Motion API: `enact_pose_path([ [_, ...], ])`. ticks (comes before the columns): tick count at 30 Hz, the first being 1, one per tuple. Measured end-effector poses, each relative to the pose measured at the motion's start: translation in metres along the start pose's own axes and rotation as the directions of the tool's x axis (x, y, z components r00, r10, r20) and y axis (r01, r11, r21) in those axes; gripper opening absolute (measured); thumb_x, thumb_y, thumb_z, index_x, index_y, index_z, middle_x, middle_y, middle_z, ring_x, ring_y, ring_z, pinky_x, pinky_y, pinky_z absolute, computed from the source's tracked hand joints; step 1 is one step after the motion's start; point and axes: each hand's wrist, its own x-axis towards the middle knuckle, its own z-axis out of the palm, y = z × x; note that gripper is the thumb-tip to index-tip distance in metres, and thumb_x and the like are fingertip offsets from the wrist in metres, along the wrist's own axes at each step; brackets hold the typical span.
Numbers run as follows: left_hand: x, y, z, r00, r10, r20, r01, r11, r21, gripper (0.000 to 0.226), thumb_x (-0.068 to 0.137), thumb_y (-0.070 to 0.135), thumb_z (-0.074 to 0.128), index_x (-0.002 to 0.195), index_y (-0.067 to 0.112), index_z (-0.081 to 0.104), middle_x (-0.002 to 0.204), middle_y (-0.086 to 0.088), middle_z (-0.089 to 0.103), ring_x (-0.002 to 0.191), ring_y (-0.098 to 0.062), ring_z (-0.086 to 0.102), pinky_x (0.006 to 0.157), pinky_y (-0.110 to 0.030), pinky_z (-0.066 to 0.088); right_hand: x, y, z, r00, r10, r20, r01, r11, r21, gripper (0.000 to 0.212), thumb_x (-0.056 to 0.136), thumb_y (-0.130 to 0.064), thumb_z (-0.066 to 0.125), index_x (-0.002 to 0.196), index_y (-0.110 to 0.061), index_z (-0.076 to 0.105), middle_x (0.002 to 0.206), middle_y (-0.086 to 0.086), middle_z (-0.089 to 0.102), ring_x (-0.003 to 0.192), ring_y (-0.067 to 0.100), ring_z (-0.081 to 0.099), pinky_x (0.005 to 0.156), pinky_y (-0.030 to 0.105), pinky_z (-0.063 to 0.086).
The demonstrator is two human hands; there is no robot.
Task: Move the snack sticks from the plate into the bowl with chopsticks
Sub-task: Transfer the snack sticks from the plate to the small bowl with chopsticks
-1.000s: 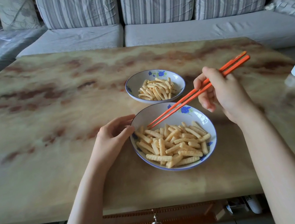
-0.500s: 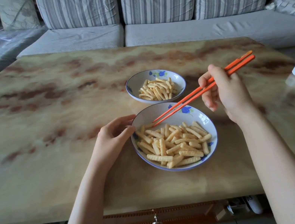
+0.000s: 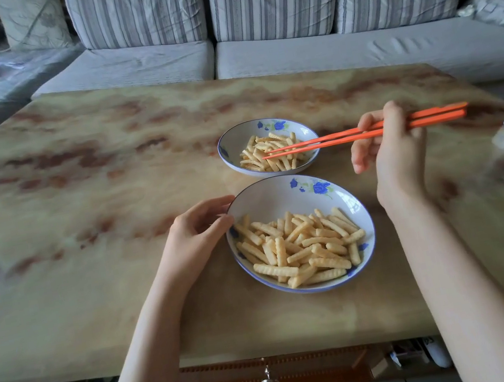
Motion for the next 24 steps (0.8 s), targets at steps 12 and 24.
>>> enact_pose_path([
  [12, 0.0, -0.001, 0.0, 1.0, 0.025, -0.002, -0.025, 1.0, 0.008, 0.032, 0.083, 0.018, 0.064, 0.114, 0.026, 0.07, 0.104, 0.015, 0.073, 0.097, 0.003, 0.066, 0.092, -0.02, 0.05, 0.002, -0.011, -0.01, 0.994, -0.015, 0.107, 0.016, 1.0, -0.011, 0.043, 0.101, -0.022, 0.032, 0.065, -0.01, 0.052, 0.035, 0.002, 0.045, 0.03, 0.018, 0.038, 0.037, 0.021, 0.028],
  [24, 0.001, -0.001, 0.0, 1.0, 0.024, 0.003, -0.024, 0.999, 0.027, 0.038, 0.076, 0.03, 0.059, 0.112, 0.03, 0.071, 0.104, 0.017, 0.072, 0.098, 0.006, 0.065, 0.093, -0.022, 0.049, -0.01, -0.012, -0.006, 0.882, 0.04, 0.47, 0.064, 0.977, -0.203, 0.049, 0.103, -0.022, 0.031, 0.064, -0.009, 0.057, 0.035, 0.004, 0.04, 0.03, 0.018, 0.031, 0.036, 0.02, 0.026],
])
